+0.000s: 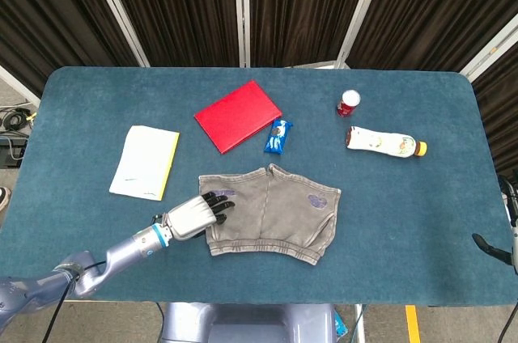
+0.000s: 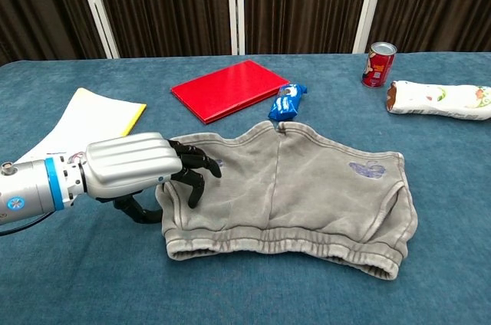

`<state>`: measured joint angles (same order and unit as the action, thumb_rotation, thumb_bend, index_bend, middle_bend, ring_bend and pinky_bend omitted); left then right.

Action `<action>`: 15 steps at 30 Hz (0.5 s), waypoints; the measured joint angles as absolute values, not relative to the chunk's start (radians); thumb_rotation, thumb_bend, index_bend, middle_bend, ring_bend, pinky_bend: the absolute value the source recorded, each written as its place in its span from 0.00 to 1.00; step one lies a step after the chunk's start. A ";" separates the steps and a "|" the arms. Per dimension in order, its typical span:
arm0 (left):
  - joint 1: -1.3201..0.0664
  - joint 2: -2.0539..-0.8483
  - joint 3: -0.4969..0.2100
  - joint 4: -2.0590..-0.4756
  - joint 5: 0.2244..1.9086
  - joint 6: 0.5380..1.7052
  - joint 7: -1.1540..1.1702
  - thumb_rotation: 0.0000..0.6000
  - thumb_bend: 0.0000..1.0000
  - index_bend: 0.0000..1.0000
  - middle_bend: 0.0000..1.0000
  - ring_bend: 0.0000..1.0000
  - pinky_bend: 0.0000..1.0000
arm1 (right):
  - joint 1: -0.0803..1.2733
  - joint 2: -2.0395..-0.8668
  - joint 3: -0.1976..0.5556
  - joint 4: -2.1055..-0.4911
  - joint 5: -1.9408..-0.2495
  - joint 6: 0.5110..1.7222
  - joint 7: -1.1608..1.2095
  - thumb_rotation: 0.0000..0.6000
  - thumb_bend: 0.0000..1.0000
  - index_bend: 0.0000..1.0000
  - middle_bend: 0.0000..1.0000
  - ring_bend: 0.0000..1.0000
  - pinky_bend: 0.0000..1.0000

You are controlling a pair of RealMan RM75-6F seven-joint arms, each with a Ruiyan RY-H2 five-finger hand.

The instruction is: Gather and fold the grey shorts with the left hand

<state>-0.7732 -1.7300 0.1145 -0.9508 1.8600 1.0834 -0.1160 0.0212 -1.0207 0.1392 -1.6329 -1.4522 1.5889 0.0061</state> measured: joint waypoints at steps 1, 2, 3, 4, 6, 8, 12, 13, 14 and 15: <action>-0.775 -1.731 0.114 -0.951 1.860 1.086 -0.113 1.00 0.45 0.52 0.23 0.25 0.34 | 0.021 -1.021 0.139 -1.633 -1.452 1.589 0.006 1.00 0.00 0.07 0.00 0.00 0.00; -0.776 -1.732 0.114 -0.951 1.860 1.088 -0.111 1.00 0.45 0.54 0.25 0.27 0.35 | 0.021 -1.020 0.139 -1.633 -1.452 1.590 0.008 1.00 0.00 0.07 0.00 0.00 0.00; -0.778 -1.734 0.115 -0.950 1.860 1.089 -0.109 1.00 0.45 0.55 0.26 0.28 0.36 | 0.021 -1.020 0.140 -1.633 -1.452 1.590 0.008 1.00 0.00 0.07 0.00 0.00 0.00; -0.780 -1.736 0.115 -0.949 1.860 1.089 -0.108 1.00 0.45 0.56 0.28 0.29 0.37 | 0.021 -1.019 0.140 -1.633 -1.452 1.591 0.009 1.00 0.00 0.07 0.00 0.00 0.00; -0.781 -1.740 0.116 -0.947 1.858 1.089 -0.106 1.00 0.45 0.59 0.30 0.31 0.39 | 0.020 -1.019 0.140 -1.634 -1.452 1.592 0.011 1.00 0.00 0.07 0.00 0.00 0.00; -0.782 -1.744 0.117 -0.944 1.855 1.091 -0.107 1.00 0.45 0.61 0.31 0.33 0.41 | 0.020 -1.018 0.140 -1.634 -1.452 1.592 0.013 1.00 0.00 0.07 0.00 0.00 0.00; -0.782 -1.753 0.118 -0.931 1.853 1.104 -0.111 1.00 0.47 0.65 0.36 0.39 0.46 | 0.019 -1.017 0.140 -1.634 -1.453 1.592 0.015 1.00 0.00 0.07 0.00 0.00 0.00; -0.782 -1.756 0.119 -0.926 1.853 1.108 -0.113 1.00 0.48 0.66 0.37 0.40 0.47 | 0.019 -1.016 0.140 -1.634 -1.453 1.592 0.016 1.00 0.00 0.07 0.00 0.00 0.00; -0.782 -1.759 0.119 -0.921 1.854 1.111 -0.114 1.00 0.49 0.67 0.37 0.40 0.47 | 0.019 -1.016 0.139 -1.634 -1.453 1.591 0.017 1.00 0.00 0.07 0.00 0.00 0.00; -0.782 -1.761 0.121 -0.917 1.854 1.115 -0.116 1.00 0.50 0.68 0.38 0.40 0.48 | 0.019 -1.016 0.139 -1.634 -1.453 1.591 0.017 1.00 0.00 0.07 0.00 0.00 0.00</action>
